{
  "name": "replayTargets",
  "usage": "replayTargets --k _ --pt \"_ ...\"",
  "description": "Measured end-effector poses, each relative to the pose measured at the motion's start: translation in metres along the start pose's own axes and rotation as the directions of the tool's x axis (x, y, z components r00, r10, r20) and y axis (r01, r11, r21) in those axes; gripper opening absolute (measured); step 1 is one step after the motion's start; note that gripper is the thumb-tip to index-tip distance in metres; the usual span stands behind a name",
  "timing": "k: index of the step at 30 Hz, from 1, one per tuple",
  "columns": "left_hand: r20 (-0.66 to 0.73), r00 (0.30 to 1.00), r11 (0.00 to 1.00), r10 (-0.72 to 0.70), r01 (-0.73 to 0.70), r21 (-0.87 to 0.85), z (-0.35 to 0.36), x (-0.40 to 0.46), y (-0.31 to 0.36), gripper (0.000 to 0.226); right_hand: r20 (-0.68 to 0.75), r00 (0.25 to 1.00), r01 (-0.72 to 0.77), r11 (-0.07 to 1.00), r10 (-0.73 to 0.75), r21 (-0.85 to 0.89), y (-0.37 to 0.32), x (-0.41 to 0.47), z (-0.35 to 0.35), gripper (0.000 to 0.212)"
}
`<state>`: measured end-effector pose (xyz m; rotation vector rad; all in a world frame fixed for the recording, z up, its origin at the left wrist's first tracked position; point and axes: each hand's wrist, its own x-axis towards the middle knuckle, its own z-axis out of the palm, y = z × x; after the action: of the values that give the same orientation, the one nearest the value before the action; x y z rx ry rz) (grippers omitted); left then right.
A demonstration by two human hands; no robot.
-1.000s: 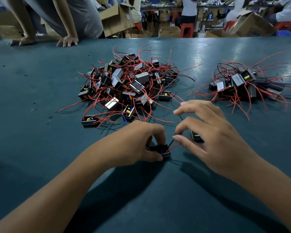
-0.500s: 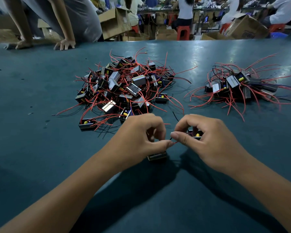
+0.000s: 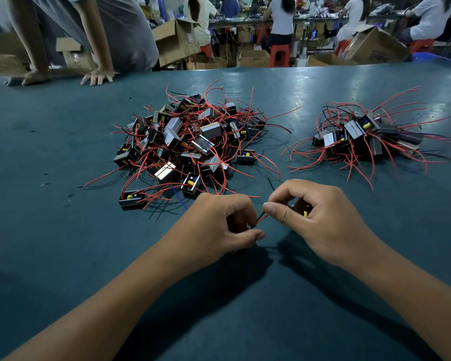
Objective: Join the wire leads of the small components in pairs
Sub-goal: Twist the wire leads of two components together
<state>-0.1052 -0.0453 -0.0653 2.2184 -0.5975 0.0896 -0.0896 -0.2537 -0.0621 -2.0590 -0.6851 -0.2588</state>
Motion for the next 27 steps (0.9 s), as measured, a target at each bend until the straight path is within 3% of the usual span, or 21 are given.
replayTargets --k 10,15,18,20,24,27 --pt "-0.029 1.0 0.998 0.007 -0.005 0.057 0.002 0.001 -0.003 0.011 -0.02 1.0 0.007 1.0 -0.007 -0.009 0.003 0.002 0.0 0.013" --pt "-0.02 0.999 0.993 0.036 -0.034 0.117 -0.001 0.002 -0.005 0.009 -0.128 0.983 0.114 0.982 -0.134 -0.152 -0.003 -0.006 -0.007 0.021" --pt "-0.005 1.0 0.996 0.018 -0.018 0.09 -0.002 0.003 -0.005 0.007 -0.032 0.999 -0.045 0.986 0.04 -0.161 -0.006 -0.012 -0.004 0.032" --pt "0.017 1.0 0.997 0.01 -0.011 0.082 -0.004 0.003 -0.005 0.007 0.04 0.982 -0.181 0.977 0.187 -0.111 -0.007 -0.015 0.003 0.024" --pt "0.082 0.997 1.0 -0.014 0.012 0.027 -0.006 0.003 -0.006 0.007 0.051 0.906 -0.416 0.864 0.419 0.285 -0.007 -0.013 0.016 0.013" --pt "0.106 0.994 0.998 -0.035 0.041 -0.053 -0.009 0.003 -0.007 0.006 0.07 0.873 -0.468 0.787 0.483 0.402 -0.008 -0.012 0.018 0.015"
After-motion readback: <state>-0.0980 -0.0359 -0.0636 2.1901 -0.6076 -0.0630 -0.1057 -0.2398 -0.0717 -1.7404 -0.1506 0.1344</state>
